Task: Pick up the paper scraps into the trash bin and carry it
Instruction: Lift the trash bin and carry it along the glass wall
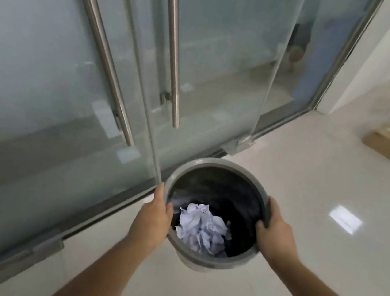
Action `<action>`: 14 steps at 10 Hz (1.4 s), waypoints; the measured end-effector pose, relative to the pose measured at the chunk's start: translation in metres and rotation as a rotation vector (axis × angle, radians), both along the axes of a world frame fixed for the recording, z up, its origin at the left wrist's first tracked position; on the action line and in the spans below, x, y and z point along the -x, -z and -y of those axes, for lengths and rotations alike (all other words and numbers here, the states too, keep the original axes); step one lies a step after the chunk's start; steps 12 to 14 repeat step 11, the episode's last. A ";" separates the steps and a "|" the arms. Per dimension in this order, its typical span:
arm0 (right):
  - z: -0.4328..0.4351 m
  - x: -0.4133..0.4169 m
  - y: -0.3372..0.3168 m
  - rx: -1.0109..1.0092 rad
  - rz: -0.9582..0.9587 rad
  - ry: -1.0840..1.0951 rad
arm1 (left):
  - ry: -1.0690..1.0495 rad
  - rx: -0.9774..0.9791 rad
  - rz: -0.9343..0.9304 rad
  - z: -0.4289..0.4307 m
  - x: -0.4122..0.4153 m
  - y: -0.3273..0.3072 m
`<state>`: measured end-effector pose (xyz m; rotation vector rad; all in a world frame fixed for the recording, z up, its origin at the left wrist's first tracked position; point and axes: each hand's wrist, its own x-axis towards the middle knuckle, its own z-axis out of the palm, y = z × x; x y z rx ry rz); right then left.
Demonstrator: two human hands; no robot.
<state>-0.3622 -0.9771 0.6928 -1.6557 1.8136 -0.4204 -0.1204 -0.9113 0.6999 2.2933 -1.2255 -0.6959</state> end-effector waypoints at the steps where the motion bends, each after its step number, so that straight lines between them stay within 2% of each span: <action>1: -0.012 0.004 0.115 -0.041 -0.019 0.009 | 0.009 -0.047 -0.011 -0.013 0.004 0.118; 3: -0.039 0.004 0.325 -0.094 -0.014 0.020 | 0.010 -0.144 -0.084 -0.038 0.006 0.342; 4: -0.047 0.000 0.410 -0.119 0.010 0.045 | 0.006 -0.149 -0.102 -0.040 0.003 0.425; 6: -0.042 -0.006 0.511 -0.121 0.030 0.084 | 0.022 -0.128 -0.068 -0.021 -0.007 0.532; 10: -0.031 -0.010 0.545 -0.091 -0.035 0.046 | 0.049 -0.078 0.016 -0.022 -0.002 0.566; 11: -0.028 -0.007 0.535 -0.127 -0.173 -0.019 | 0.094 -0.132 0.036 -0.024 -0.011 0.557; 14: -0.028 -0.007 0.535 -0.127 -0.173 -0.019 | 0.094 -0.132 0.036 -0.024 -0.011 0.557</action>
